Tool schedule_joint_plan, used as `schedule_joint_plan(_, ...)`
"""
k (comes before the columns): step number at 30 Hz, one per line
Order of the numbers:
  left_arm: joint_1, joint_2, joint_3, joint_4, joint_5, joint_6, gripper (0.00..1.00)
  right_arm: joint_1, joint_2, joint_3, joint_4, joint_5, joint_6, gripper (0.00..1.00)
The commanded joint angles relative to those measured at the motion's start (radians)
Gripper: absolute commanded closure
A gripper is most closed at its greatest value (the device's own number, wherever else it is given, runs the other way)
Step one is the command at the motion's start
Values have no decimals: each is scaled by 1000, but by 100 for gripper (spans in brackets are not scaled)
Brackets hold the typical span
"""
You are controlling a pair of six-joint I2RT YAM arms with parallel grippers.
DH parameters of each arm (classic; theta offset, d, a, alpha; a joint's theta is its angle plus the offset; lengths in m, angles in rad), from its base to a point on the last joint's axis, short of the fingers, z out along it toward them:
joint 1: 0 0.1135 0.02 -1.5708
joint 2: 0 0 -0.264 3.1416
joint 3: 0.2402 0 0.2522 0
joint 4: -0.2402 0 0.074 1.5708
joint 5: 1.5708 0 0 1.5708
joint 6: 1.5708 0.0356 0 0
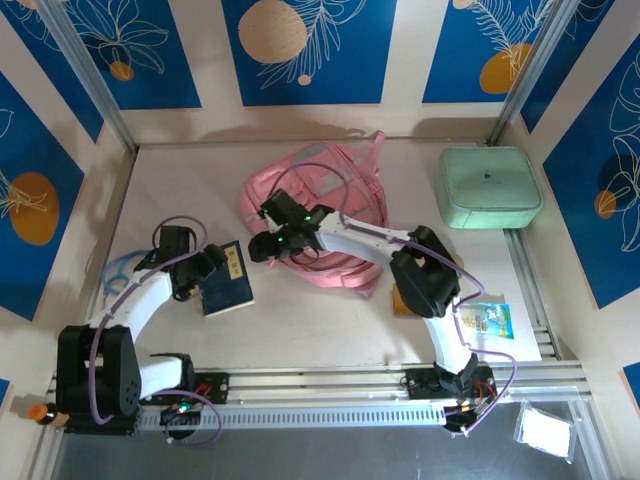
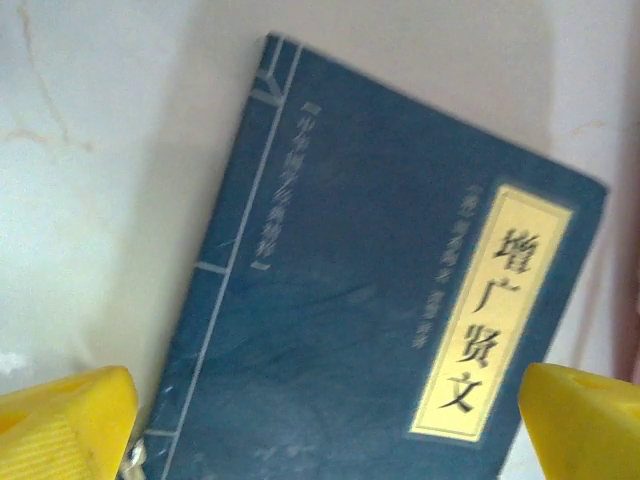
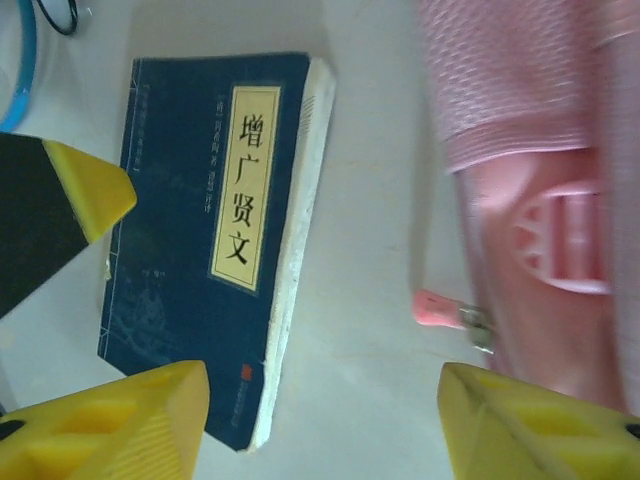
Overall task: Pack the student bag
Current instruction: Move the book to the middle-left of the table, then pick up the book from the middle-left of the table.
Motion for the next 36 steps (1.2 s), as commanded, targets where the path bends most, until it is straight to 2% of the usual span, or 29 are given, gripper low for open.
schedule_joint_plan(1, 11, -19, -13, -11, -28, 35, 3, 28, 71, 97, -89, -6, -58, 43)
schedule_joint_plan(4, 11, -21, -20, -7, -38, 55, 3, 41, 144, 179, -119, -36, -72, 49)
schedule_joint_plan(10, 13, 0, -24, 6, -38, 72, 3, 46, 277, 340, -185, -60, -67, 53)
schedule_joint_plan(15, 13, 17, -19, -19, -35, 62, 11, 43, 376, 473, -254, -82, -77, 59)
schedule_joint_plan(17, 14, 22, -12, -29, -21, 66, 15, 40, 406, 515, -278, -99, -72, 65)
schedule_joint_plan(24, 17, 64, -10, -27, 32, 69, 24, 28, 441, 524, -290, -107, -52, 70)
schedule_joint_plan(31, 16, 90, -14, -12, 40, 66, 20, 24, 453, 522, -292, -111, -55, 70)
schedule_joint_plan(36, 16, 105, -12, 14, 100, 72, 21, 25, 457, 521, -293, -115, -56, 71)
